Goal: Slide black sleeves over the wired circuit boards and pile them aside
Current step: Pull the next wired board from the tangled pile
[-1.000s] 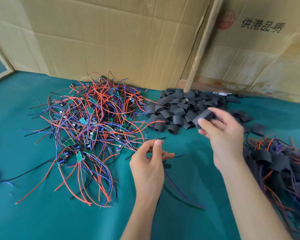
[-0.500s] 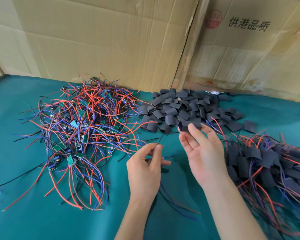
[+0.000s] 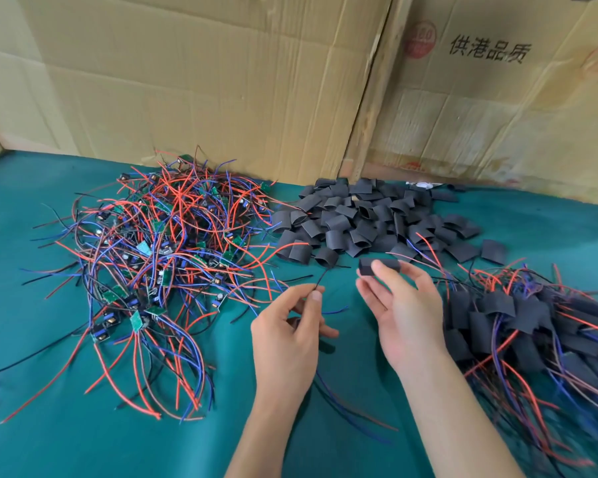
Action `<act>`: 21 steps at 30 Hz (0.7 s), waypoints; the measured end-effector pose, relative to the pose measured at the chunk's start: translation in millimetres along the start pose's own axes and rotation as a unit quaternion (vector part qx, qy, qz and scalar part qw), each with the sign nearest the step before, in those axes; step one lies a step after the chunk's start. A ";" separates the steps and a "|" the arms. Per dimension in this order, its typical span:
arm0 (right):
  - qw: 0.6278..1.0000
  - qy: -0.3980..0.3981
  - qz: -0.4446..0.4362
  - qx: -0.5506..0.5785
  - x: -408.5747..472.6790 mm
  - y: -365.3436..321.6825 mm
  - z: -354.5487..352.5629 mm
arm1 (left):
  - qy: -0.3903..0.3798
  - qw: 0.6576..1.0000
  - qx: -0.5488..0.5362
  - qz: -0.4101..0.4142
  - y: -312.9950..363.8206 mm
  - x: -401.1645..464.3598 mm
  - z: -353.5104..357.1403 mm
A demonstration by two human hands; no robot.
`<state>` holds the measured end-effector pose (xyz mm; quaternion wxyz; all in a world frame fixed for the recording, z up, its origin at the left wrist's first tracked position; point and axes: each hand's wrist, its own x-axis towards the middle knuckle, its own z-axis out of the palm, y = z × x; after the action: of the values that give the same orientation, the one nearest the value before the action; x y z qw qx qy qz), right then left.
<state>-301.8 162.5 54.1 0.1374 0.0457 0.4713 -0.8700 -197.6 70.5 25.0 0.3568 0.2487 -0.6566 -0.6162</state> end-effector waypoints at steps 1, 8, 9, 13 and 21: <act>1.000 0.008 0.006 0.020 2.4 -2.1 -2.9 | -0.001 1.000 -0.003 -0.001 0.3 -0.3 0.1; 0.991 -0.069 0.086 0.071 -1.4 3.4 2.3 | -0.013 1.000 -0.009 0.001 1.1 -0.8 -0.8; 0.987 -0.094 0.100 0.080 -3.0 4.7 4.6 | -0.017 1.000 -0.008 0.002 1.0 -0.8 -0.9; 0.982 -0.115 0.109 0.099 -2.8 5.0 6.7 | -0.023 1.000 -0.021 0.004 1.1 -1.2 -1.1; 0.985 -0.039 0.103 0.130 5.5 -2.7 -1.2 | -0.024 0.997 -0.079 -0.005 1.4 -1.1 -1.1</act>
<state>-307.9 163.8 54.5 0.2376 0.0775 0.3412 -0.9061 -195.9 70.8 26.2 0.3563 0.2088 -0.6131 -0.6735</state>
